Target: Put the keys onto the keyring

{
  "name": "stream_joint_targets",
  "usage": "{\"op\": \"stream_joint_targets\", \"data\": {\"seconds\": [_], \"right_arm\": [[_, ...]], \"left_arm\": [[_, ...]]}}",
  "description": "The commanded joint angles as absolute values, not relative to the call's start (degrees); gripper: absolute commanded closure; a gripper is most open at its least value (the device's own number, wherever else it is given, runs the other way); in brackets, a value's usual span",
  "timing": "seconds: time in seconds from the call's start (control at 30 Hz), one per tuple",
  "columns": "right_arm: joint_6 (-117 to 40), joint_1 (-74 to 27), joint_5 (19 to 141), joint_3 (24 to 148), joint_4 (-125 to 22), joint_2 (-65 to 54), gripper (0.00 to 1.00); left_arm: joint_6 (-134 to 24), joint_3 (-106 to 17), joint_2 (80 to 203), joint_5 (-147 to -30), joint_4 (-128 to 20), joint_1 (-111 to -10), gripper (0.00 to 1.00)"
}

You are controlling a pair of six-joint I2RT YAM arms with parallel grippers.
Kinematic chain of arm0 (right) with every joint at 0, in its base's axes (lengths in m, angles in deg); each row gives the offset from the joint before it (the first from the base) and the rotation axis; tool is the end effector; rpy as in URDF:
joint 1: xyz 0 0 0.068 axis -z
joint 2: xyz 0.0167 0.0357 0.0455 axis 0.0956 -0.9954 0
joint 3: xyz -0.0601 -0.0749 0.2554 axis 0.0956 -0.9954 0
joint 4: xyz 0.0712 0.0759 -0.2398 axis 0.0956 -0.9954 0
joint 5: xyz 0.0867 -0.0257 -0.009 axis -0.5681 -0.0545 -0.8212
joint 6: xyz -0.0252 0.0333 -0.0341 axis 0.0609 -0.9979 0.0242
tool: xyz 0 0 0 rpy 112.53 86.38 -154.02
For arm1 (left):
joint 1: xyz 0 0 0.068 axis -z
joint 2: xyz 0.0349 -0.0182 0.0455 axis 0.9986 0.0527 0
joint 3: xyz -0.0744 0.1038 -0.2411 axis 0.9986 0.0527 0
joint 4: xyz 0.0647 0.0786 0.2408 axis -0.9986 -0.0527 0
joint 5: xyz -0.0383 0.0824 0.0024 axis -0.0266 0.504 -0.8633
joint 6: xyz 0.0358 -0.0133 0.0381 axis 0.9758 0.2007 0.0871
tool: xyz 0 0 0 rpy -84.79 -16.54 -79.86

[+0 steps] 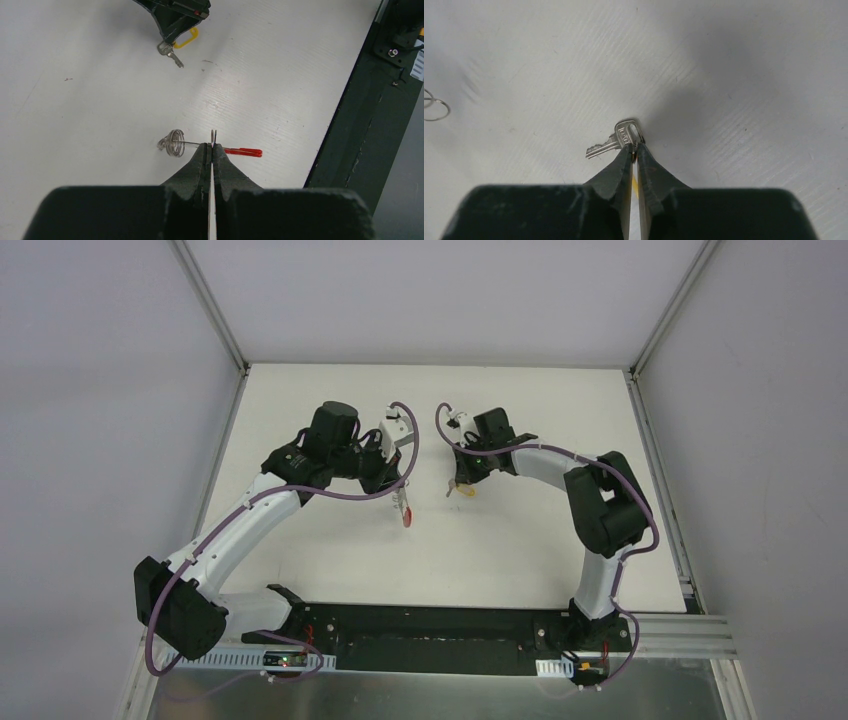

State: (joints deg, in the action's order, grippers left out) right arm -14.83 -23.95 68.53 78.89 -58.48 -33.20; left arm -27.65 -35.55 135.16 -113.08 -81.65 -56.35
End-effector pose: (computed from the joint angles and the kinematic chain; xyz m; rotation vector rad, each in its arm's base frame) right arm 0.3449 0.2080 0.1728 -1.0805 2.1446 0.5033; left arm 0.2178 -0.1516 0.3397 1.1401 1.7806 -0.7635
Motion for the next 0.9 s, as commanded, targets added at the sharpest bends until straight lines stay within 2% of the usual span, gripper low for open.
{"op": "stream_joint_targets", "data": {"seconds": [0.0, 0.57, 0.87], "right_arm": [[-13.47, -24.36, 70.68, 80.88, -59.53, -33.73, 0.91], [-13.15, -24.40, 69.49, 80.91, -60.33, -33.84, 0.88], [-13.16, -24.48, 68.09, 81.30, -60.33, -34.24, 0.97]], "left_arm": [[-27.47, -35.67, 133.30, -115.51, -79.33, -56.83, 1.00], [-27.20, -35.58, 133.36, -115.75, -79.38, -56.83, 1.00], [-27.04, -35.40, 133.54, -115.88, -79.33, -56.83, 1.00]]}}
